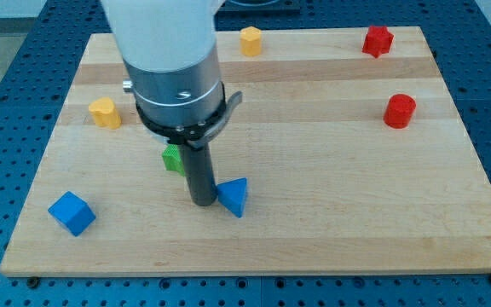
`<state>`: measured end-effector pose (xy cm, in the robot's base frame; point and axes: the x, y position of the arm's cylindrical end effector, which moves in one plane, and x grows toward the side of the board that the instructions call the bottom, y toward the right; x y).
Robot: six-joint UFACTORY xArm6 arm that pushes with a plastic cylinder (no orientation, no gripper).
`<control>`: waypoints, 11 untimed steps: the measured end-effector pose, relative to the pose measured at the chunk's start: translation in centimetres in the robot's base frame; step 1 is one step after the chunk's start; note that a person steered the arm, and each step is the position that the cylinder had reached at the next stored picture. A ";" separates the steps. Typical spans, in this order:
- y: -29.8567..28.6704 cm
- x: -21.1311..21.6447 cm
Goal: Push the blue triangle slightly down
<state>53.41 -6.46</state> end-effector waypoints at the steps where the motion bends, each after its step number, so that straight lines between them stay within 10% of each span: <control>1: 0.5 0.0; 11: 6.6 -0.5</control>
